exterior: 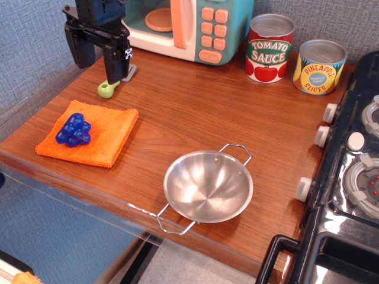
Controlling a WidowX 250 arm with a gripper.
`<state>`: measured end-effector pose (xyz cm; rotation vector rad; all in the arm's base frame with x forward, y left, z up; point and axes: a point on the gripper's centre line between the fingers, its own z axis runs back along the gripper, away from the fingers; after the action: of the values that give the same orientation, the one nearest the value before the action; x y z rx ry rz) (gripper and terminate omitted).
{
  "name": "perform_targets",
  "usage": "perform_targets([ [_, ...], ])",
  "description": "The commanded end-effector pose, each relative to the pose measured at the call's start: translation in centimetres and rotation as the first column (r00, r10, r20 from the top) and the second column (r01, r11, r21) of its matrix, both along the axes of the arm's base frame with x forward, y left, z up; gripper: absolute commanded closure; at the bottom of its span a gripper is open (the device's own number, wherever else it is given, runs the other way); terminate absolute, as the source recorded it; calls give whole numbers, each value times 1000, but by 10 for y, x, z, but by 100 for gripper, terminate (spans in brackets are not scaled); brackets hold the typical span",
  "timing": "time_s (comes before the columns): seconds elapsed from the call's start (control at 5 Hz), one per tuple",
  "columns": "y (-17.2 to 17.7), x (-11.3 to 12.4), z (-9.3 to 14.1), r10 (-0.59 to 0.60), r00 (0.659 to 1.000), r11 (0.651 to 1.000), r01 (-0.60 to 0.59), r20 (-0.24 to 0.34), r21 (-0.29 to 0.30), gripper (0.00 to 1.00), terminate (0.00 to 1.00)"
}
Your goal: Put the metal bowl behind the orange cloth.
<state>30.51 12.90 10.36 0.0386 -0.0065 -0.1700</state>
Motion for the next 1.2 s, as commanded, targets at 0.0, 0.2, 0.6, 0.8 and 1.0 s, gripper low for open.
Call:
perform_targets([
  [0.0, 0, 0, 0, 0, 1000, 1000, 0, 0, 0, 0, 0],
  [0.2, -23, -13, -3, -22, 999, 1000, 22, 31, 1, 0, 0],
  [0.6, -73, -46, -14, -131, 991, 991, 131, 30, 15, 0, 0],
  [0.8, -93, -56, -24, -159, 987, 987, 159, 21, 7, 0, 0],
  [1.0, -110, -61, -34, -182, 983, 983, 182, 20, -4, 0, 0],
])
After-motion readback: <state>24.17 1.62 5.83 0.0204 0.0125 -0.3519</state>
